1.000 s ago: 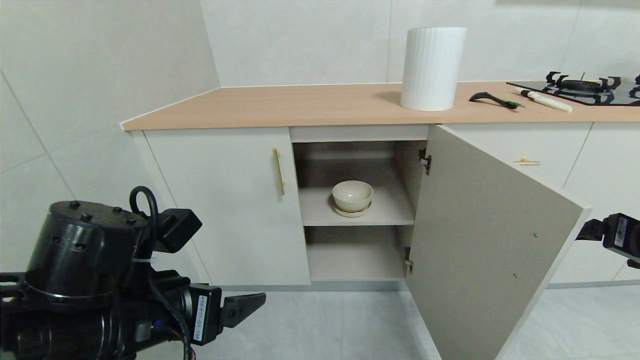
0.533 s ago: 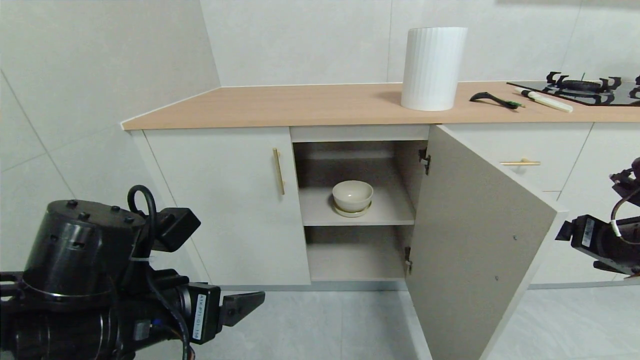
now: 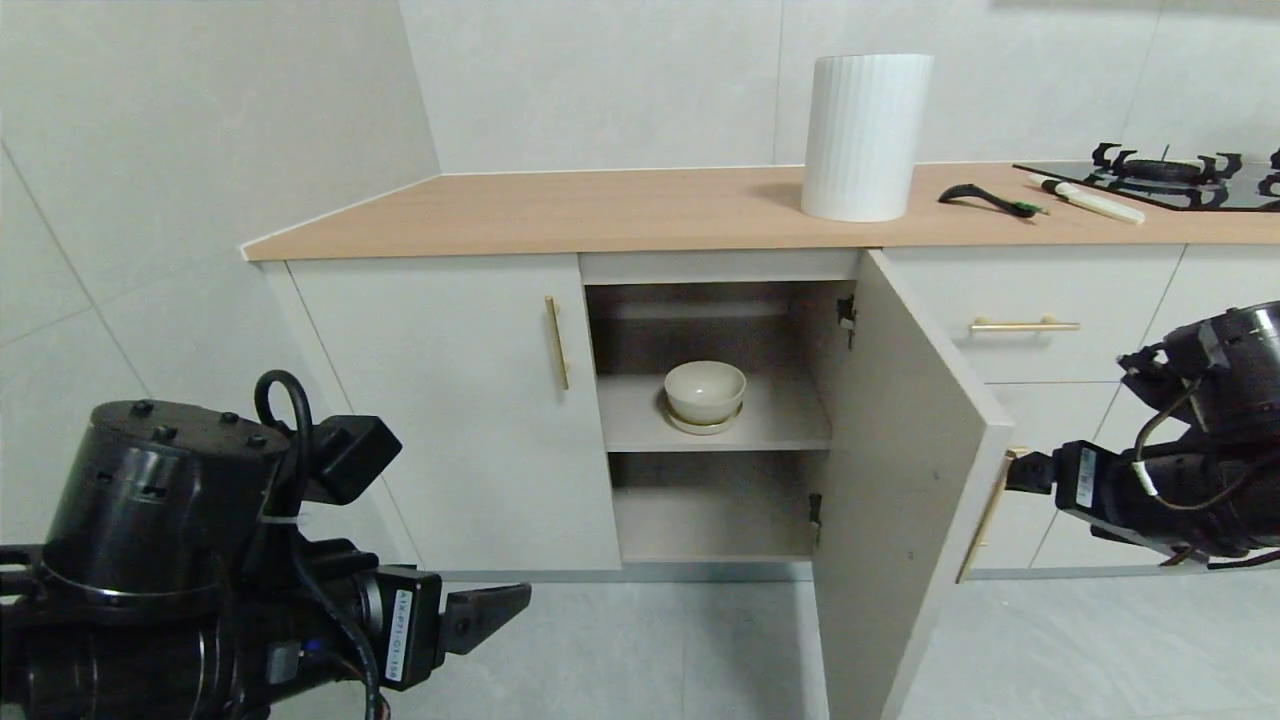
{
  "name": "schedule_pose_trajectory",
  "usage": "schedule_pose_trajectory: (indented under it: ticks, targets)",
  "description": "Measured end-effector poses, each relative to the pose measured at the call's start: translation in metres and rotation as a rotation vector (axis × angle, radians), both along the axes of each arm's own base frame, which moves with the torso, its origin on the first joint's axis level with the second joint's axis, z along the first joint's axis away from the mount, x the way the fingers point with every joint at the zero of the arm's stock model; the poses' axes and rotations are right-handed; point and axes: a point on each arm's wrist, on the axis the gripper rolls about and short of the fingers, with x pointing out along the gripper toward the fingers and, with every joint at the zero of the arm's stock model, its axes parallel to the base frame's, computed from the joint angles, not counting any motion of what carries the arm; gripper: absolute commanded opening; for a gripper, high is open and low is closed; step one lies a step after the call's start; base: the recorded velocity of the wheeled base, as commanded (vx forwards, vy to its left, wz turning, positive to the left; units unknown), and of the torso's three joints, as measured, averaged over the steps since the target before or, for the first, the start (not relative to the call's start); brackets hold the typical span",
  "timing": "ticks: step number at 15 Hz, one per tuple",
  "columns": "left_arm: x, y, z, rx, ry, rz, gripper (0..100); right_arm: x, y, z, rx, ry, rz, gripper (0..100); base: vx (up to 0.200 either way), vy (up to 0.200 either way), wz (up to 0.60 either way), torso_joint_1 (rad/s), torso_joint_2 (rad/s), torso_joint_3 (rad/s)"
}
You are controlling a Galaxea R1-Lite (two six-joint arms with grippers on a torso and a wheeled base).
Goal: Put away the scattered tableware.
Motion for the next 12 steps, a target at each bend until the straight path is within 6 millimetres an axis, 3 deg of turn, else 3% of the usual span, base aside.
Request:
schedule_pose_trajectory:
  ticks: [5,12]
  targets:
    - [-0.002,0.002,0.004,-0.011,-0.018,0.002,100,0.015,0.052,-0.005,-0.049,-0.019,0.216,100,0.0,0.0,0.0,0.0,0.0,0.0]
    - [-0.002,0.002,0.006,0.011,-0.038,0.005,100,0.066,0.094,-0.019,-0.114,-0.028,0.339,100,0.0,0.0,0.0,0.0,0.0,0.0]
